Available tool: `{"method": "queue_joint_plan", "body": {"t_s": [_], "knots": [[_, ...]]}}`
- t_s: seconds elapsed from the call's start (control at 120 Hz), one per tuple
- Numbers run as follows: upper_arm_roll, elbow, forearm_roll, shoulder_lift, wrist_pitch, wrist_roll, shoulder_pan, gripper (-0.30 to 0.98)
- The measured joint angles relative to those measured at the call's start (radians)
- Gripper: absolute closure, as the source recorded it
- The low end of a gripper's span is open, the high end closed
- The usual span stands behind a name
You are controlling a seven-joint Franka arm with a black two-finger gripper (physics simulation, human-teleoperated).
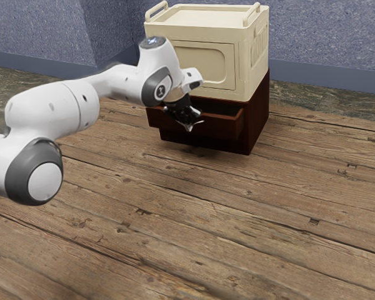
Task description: Push the drawer handle with one arm to close the drawer
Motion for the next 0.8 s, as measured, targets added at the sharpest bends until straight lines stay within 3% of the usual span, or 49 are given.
{"method": "queue_joint_plan", "body": {"t_s": [0.8], "knots": [[0.000,0.072,-0.002,0.073,0.091,-0.026,0.005,0.79]]}}
